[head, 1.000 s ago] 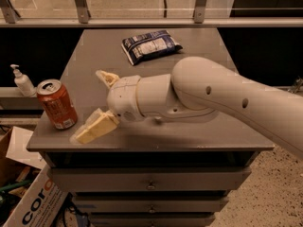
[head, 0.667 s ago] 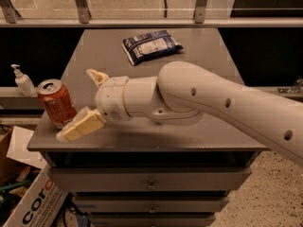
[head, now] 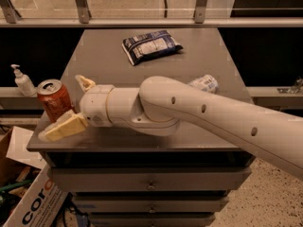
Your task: Knock coke can over
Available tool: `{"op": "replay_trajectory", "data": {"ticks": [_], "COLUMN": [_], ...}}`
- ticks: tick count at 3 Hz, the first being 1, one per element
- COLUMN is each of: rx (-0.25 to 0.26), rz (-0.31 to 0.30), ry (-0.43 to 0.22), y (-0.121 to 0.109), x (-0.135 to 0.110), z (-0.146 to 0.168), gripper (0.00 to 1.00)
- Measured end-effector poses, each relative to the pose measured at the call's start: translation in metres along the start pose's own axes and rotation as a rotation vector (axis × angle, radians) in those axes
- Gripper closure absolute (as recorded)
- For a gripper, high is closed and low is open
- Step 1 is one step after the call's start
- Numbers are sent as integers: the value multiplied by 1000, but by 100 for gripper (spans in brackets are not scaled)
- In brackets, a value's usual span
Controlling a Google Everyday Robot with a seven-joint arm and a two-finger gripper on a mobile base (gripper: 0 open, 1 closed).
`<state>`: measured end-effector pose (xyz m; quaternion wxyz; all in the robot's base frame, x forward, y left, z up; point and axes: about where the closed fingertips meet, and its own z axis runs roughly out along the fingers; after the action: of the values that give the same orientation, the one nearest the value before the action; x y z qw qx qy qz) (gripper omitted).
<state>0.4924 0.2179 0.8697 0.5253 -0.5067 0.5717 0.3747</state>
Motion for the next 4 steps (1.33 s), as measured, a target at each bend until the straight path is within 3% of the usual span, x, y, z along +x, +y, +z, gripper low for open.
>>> {"op": "replay_trajectory", "data": {"ticks": [2,4], "rx": [4,24], "rz": [16,23], "ry": [-54,-11], "y": [2,-13], "x": [-4,-11], "z": [16,-16], "gripper": [41,88]}}
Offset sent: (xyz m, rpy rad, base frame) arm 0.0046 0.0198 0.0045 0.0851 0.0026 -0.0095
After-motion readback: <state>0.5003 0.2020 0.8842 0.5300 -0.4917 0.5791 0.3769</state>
